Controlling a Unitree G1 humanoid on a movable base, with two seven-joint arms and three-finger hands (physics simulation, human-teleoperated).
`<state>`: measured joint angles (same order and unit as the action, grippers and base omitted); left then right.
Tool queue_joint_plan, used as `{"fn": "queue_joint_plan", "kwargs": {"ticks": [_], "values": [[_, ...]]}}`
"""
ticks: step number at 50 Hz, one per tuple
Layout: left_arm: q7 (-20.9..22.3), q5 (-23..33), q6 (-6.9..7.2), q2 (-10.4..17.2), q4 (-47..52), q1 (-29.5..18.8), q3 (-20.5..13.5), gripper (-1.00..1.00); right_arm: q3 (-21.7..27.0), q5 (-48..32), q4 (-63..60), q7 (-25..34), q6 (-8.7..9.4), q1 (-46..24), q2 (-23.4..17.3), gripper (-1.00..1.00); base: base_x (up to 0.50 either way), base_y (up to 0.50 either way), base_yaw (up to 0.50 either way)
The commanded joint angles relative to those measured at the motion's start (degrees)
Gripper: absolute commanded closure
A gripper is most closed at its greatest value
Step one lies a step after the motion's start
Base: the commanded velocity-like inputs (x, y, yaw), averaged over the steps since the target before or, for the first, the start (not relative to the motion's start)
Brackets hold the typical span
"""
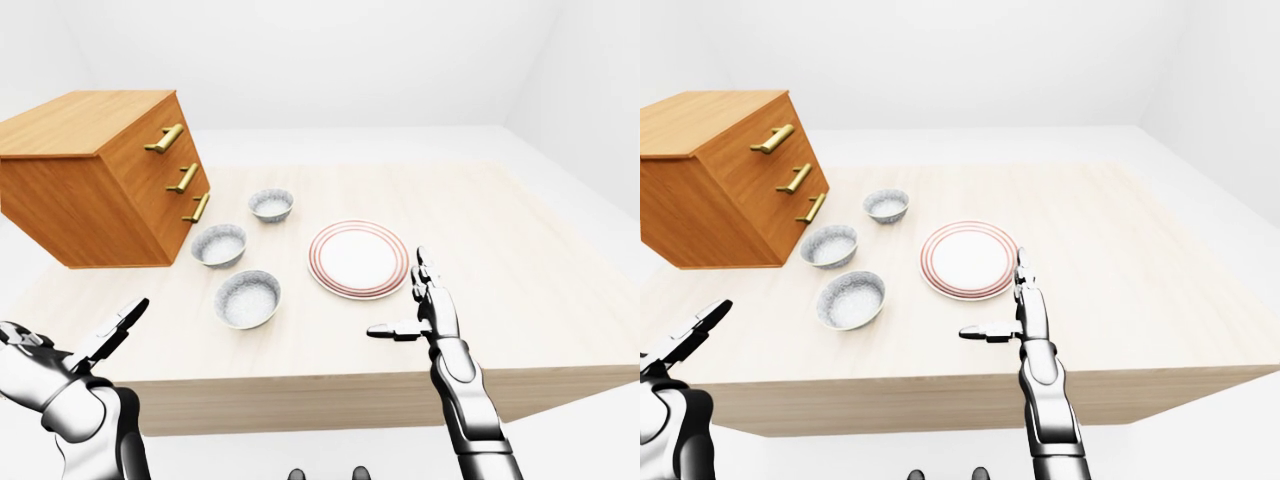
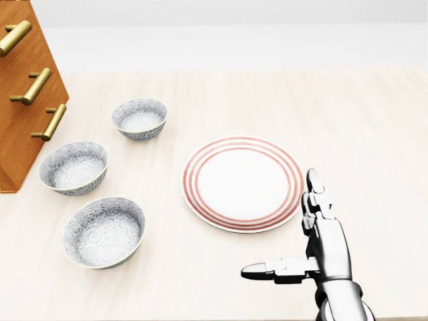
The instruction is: Put the bowl at the front on the plate.
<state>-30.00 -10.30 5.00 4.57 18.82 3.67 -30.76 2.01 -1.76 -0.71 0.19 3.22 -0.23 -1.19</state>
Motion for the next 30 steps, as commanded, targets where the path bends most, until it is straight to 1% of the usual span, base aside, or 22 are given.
{"fn": "queue_joint_plan", "kwargs": {"ticks": [1,2,4,5,8,11,16,18,20,22,24,28,29,30], "values": [[0.0,-0.3,0.0,-0.4,0.7,0.4,-0.2,-1.0,-0.1,-0.4,0.4,0.4,-0.46,-0.1,0.0,-1.0,0.38,0.0,0.0],[0.0,-0.3,0.0,-0.4,0.8,0.4,-0.2,-1.0,-0.1,-0.4,0.3,0.4,-0.38,-0.1,0.0,-1.0,0.38,0.0,0.0],[0.0,-0.4,0.0,-0.4,1.1,0.5,-0.3,-1.0,-0.2,-0.5,-0.5,0.3,0.4,0.0,0.1,-1.0,0.38,0.0,0.0],[0.0,-0.4,0.0,-0.5,1.3,0.5,-0.3,-1.0,-0.2,-0.5,-0.5,0.3,0.43,0.0,0.1,-1.0,0.38,0.0,0.0],[0.0,-0.2,0.0,-0.5,0.7,0.3,-0.3,-1.0,0.0,-0.5,0.6,0.3,-0.36,-0.3,0.0,-1.0,0.38,0.0,0.0],[0.0,-0.1,0.0,-0.5,0.4,0.2,-0.2,-1.0,-0.2,-0.5,-0.2,0.2,0.35,-0.1,0.1,-1.0,0.38,0.0,0.0],[0.0,-0.2,0.0,-0.6,1.0,0.4,-0.3,-1.0,0.0,-0.5,0.6,0.1,-0.14,-0.3,0.0,-1.0,0.38,0.0,0.0],[0.0,-0.1,0.0,-0.5,0.7,0.4,-0.2,-1.0,-0.1,-0.5,0.5,0.1,0.04,-0.3,0.0,-1.0,0.38,0.0,0.0],[0.0,-0.8,0.0,-0.4,1.1,0.2,-0.5,-1.0,-0.1,-0.7,1.1,0.1,-0.45,-0.5,-0.1,-1.0,0.38,0.0,0.0],[0.0,-0.7,0.0,-0.3,0.7,0.1,-0.5,-1.0,-0.2,-0.7,0.5,0.1,0.04,-0.3,0.0,-1.0,0.38,0.0,0.0],[0.0,-0.8,0.0,-0.3,0.9,0.2,-0.5,-1.0,0.0,-0.6,1.0,0.1,-0.43,-0.5,0.0,-1.0,0.38,0.0,0.0],[0.0,-1.1,0.0,-0.2,1.0,0.1,-0.6,-1.0,0.0,-0.6,1.0,0.2,-0.51,-0.4,0.0,-1.0,0.38,0.0,0.0],[0.0,-1.1,0.0,-0.3,1.1,0.1,-0.6,-1.0,-0.1,-0.7,0.5,0.1,-0.09,-0.3,0.0,-1.0,0.38,0.0,0.0],[0.0,-1.0,0.0,-0.3,0.9,0.2,-0.5,-1.0,-0.1,-0.6,0.7,0.1,-0.23,-0.4,0.0,-1.0,0.38,0.0,0.0]]}}
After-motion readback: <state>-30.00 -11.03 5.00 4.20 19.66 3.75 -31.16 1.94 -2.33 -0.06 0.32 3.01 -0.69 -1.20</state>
